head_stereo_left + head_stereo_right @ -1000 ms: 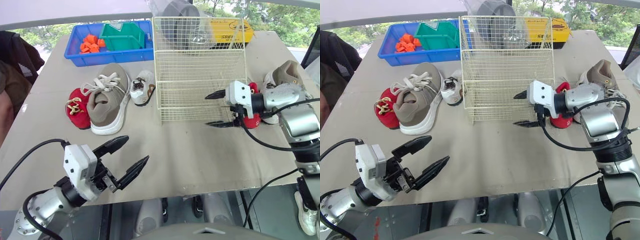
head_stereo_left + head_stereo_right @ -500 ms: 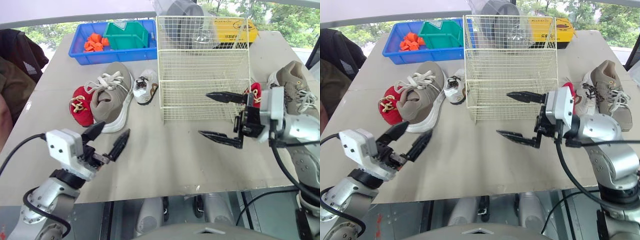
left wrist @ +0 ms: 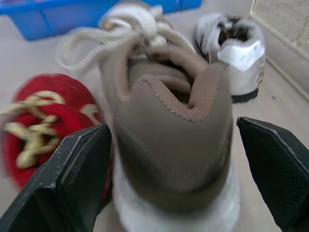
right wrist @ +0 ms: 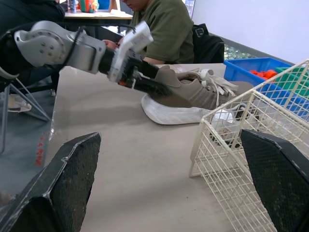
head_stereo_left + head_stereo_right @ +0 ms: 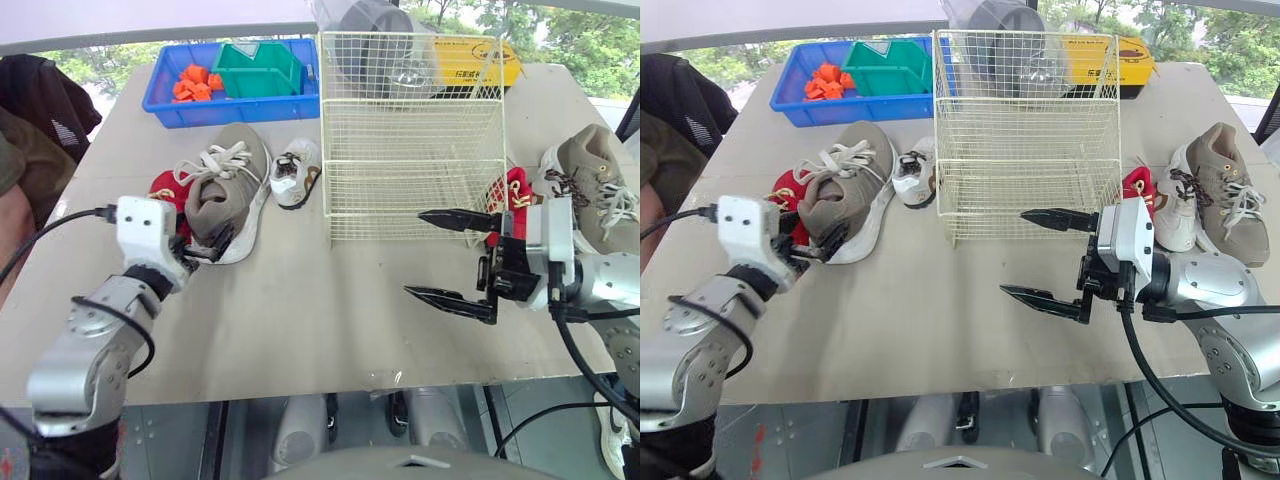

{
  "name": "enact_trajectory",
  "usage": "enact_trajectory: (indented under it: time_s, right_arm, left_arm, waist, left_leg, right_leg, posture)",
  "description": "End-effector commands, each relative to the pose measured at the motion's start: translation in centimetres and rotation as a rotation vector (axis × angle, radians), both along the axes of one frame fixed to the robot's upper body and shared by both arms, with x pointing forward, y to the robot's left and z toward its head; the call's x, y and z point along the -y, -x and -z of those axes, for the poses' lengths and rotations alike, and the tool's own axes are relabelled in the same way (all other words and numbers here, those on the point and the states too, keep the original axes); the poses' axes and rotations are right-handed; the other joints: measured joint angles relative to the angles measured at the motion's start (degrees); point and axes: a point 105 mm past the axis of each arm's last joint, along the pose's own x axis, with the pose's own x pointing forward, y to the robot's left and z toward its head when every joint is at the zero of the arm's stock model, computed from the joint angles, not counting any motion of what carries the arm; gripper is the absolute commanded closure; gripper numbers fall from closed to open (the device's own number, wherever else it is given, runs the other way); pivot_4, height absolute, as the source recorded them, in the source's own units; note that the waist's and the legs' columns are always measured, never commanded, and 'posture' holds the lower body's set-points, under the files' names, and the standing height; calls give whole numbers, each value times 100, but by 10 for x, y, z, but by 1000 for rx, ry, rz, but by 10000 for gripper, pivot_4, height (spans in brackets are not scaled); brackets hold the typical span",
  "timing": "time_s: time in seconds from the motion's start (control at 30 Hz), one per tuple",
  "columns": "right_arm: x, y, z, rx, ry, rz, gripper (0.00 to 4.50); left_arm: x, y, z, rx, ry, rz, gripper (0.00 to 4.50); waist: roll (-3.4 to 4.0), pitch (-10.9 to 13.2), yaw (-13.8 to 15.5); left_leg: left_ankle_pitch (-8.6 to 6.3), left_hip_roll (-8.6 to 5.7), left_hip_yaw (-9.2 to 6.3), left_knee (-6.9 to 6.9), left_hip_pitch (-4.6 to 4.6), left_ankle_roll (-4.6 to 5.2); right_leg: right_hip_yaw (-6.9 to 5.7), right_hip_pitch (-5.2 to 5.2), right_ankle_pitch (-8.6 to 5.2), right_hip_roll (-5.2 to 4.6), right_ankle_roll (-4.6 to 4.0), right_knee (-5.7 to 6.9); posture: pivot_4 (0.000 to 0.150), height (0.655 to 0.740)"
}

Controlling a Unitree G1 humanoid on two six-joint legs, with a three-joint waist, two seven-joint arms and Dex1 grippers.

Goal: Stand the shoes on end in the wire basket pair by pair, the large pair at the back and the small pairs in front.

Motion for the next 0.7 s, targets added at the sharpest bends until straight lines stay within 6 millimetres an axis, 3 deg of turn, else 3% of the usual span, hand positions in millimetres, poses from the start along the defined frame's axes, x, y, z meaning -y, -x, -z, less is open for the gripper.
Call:
enact_trajectory:
  time_s: [0.03,0.13,0.3,0.4,0.5,0.63,0.7]
  right_arm:
    - [-1,6,-8,55,4,-14,0]
    - [-1,6,-7,54,11,-12,0]
    - [0,6,-4,46,24,-12,0]
    - [1,5,-3,48,31,-15,0]
    - [2,0,-5,58,30,-11,0]
    - [-4,-18,-23,91,1,6,0]
    - [-7,-26,-35,103,-5,-8,0]
  left_arm:
    - [2,-6,9,-24,-2,4,8445]
    - [9,-9,6,17,11,34,21771]
    - [10,-5,13,17,22,41,34859]
    - [12,-1,6,79,33,41,37150]
    - [13,3,-16,219,39,27,37295]
    - [19,23,-80,567,-9,-2,37940]
    - [23,31,-98,663,-46,-5,38206]
  waist:
    - [3,-1,10]
    - [3,-2,28]
    - [5,-4,36]
    - [5,-5,28]
    - [4,-4,21]
    - [-33,27,14]
    - [-56,40,5]
  left_leg:
    - [0,0,-1,0,1,0]
    - [-9,0,-4,0,5,-16]
    - [-12,-3,-8,0,6,-20]
    - [-10,-4,-8,0,5,-17]
    - [-5,-4,-8,0,3,-8]
    - [-1,-3,-8,1,-2,-1]
    - [-2,2,-11,2,-6,-6]
  right_leg:
    - [0,0,0,0,0,1]
    - [-4,4,0,-6,0,3]
    - [-7,8,1,-13,-1,4]
    - [-6,7,1,-14,-1,3]
    - [-4,7,1,-14,-1,1]
    - [-4,2,2,-16,-2,1]
    - [-6,0,4,-18,-5,2]
  posture:
    - [1500,7400]
    - [1500,7400]
    - [1500,7400]
    - [1500,7400]
    - [1500,7400]
    - [1500,7400]
    - [1500,7400]
